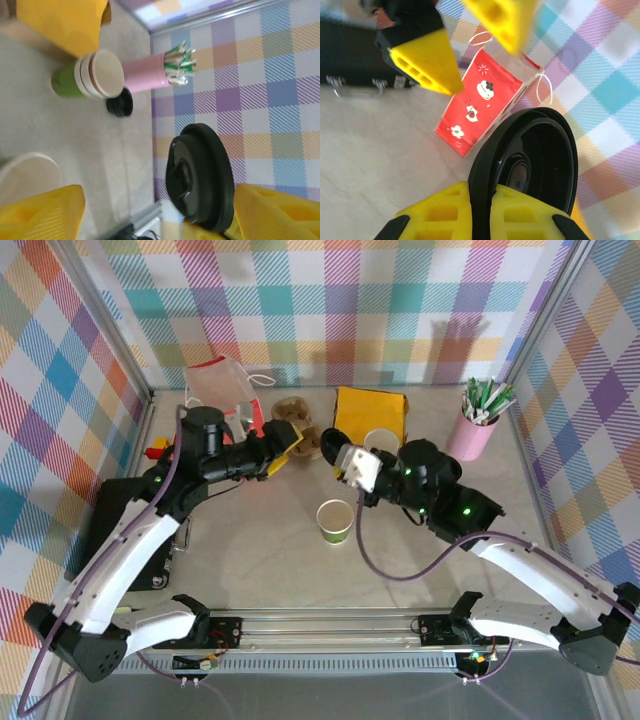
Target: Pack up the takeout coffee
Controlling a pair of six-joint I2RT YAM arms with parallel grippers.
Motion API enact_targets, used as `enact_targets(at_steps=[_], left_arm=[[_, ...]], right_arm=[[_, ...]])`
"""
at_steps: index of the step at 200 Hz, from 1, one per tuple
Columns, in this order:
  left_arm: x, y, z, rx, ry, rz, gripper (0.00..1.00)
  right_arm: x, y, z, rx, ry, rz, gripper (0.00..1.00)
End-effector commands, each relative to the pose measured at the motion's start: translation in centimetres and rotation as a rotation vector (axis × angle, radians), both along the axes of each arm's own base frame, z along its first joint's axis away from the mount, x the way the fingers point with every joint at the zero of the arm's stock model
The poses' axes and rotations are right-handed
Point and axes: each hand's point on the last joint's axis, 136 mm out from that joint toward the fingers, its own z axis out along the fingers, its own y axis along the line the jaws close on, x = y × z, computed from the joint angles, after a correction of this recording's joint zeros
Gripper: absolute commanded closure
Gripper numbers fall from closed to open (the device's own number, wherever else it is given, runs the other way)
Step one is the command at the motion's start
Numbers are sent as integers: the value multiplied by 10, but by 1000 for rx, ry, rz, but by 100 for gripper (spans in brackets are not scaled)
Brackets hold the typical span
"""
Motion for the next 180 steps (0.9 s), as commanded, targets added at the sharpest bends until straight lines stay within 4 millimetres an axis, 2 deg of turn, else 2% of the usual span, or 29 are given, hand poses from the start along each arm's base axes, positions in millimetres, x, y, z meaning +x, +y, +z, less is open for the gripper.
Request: enact_targets(at_steps=[1, 25, 47, 49, 67, 85, 110, 130, 146, 180], left_arm=[[-6, 21, 19, 106, -185, 15, 18], [-13, 17, 26, 134, -358, -49, 17], [-20, 11, 14, 151, -451, -120, 17], [-20, 10, 20, 142, -481, -121, 17], [-24, 5, 2, 158, -500, -172, 17], [-26, -1, -21, 169, -477, -227, 18], [-26, -4, -58, 181, -403, -250, 20], [-25, -3, -83, 196, -351, -248, 21], [-25, -2, -100, 209, -314, -246, 21], [-28, -5, -118, 226, -277, -268, 21]], right_arm=[[-23, -13, 11, 216, 393, 49, 100], [-25, -17, 18, 409, 753, 103, 100], [-22, -13, 11, 513, 1043, 119, 100], [-22, -12, 9, 520, 1071, 118, 100], [-17, -6, 0, 594, 1236, 126, 100], [-9, -2, -18, 658, 1377, 100, 100], [2, 0, -49, 720, 1477, 44, 100], [9, -2, -89, 749, 1549, -61, 100], [13, -1, -110, 774, 1601, -87, 100], [17, -1, -131, 787, 1618, -109, 100]])
